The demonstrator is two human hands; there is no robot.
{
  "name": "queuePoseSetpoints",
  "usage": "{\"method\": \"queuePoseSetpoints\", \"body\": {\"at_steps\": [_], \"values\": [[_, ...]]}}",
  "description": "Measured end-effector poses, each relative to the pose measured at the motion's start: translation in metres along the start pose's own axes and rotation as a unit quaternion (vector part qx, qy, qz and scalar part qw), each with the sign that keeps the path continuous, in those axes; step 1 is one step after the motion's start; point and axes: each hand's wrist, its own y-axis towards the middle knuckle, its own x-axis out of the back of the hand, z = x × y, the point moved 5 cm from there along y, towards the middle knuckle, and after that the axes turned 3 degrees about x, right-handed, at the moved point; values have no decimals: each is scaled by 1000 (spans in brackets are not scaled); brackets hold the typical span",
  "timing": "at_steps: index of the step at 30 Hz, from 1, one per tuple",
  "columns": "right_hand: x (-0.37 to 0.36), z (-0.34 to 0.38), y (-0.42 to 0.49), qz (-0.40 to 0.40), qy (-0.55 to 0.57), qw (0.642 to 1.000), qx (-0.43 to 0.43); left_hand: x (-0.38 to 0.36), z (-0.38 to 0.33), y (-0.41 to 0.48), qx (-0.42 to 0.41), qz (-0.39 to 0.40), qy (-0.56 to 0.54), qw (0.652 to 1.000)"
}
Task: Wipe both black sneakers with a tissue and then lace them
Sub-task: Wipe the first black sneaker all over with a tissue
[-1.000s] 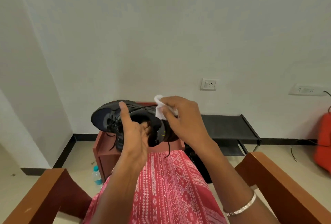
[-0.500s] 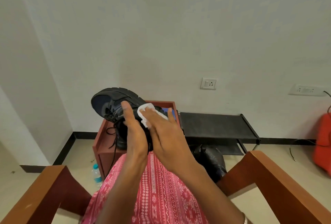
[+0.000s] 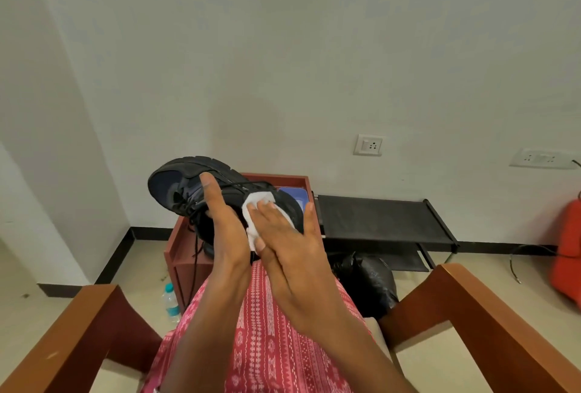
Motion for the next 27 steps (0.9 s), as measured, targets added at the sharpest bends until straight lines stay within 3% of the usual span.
{"method": "queuePoseSetpoints", "body": {"at_steps": [4, 12, 22, 27], "values": [[1, -8, 26, -1, 25, 999, -32, -5, 5, -4, -13, 29, 35, 999], [-6, 7, -23, -23, -49, 998, 33, 5, 3, 5, 18, -7, -39, 999], [3, -18, 24, -59, -70, 996, 5, 6, 13, 15, 8, 18, 30, 999], [-8, -15, -8, -98, -70, 993, 13, 23, 18, 30, 19, -31, 12, 999]]}}
